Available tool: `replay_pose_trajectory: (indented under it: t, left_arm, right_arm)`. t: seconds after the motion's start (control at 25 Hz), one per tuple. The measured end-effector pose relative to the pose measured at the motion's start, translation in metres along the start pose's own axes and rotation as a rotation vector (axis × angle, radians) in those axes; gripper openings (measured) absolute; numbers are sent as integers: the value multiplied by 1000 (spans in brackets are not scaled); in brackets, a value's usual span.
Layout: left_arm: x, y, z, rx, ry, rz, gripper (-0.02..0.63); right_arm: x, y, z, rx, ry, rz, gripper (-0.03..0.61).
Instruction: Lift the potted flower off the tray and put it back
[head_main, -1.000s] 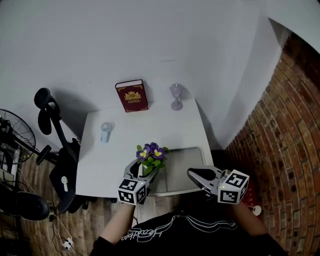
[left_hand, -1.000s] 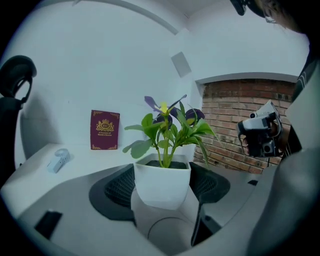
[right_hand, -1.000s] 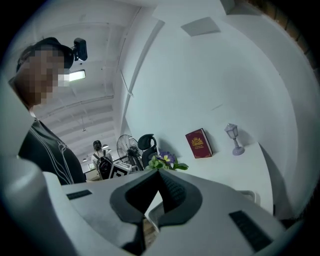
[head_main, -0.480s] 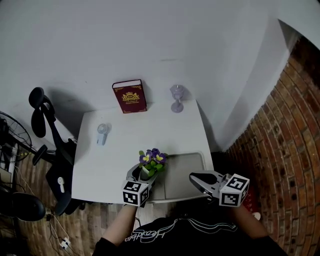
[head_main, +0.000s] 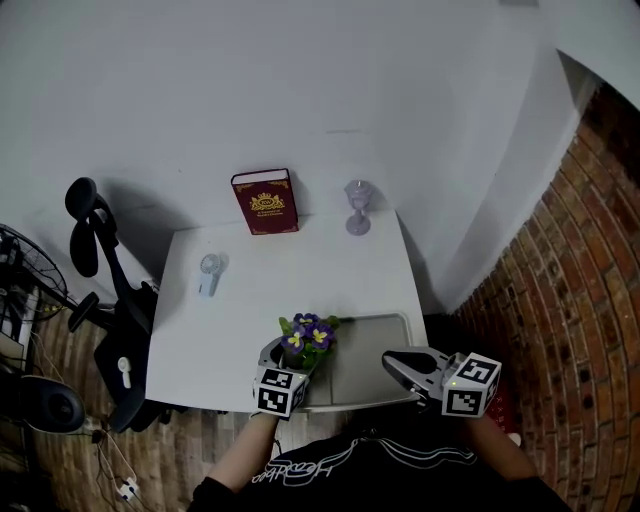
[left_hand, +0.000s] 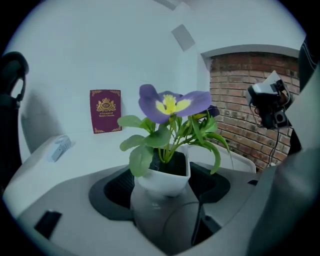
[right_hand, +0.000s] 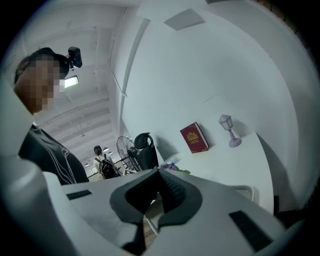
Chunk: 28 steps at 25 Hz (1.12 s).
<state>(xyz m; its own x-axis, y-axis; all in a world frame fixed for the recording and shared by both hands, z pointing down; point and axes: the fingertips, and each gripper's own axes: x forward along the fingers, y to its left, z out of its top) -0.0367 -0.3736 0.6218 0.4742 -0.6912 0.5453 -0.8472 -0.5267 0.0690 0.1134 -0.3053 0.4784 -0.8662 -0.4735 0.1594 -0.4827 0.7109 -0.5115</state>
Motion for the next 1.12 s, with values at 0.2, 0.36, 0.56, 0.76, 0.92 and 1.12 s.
replay_pose_trajectory:
  t: [0.2, 0.36, 0.56, 0.76, 0.92, 1.12]
  left_arm:
    - [0, 1, -2, -2, 9, 2, 353]
    - [-5, 3, -8, -26, 21, -12, 353]
    - [-15, 5, -9, 6, 19, -20, 354]
    - [-44, -2, -8, 34, 29, -45, 354]
    - [-79, -10, -1, 32, 9, -75, 353]
    - [-137, -40, 30, -18, -89, -190, 325]
  right_arm:
    - [4, 6, 2, -36, 9, 6, 2]
    - [7, 10, 0, -47, 17, 14, 2]
    - [16, 18, -1, -75, 17, 9, 2]
    - [22, 42, -4, -154, 47, -12, 2]
    - [27, 68, -4, -199, 27, -9, 2]
    - [26, 95, -9, -223, 5, -18, 2]
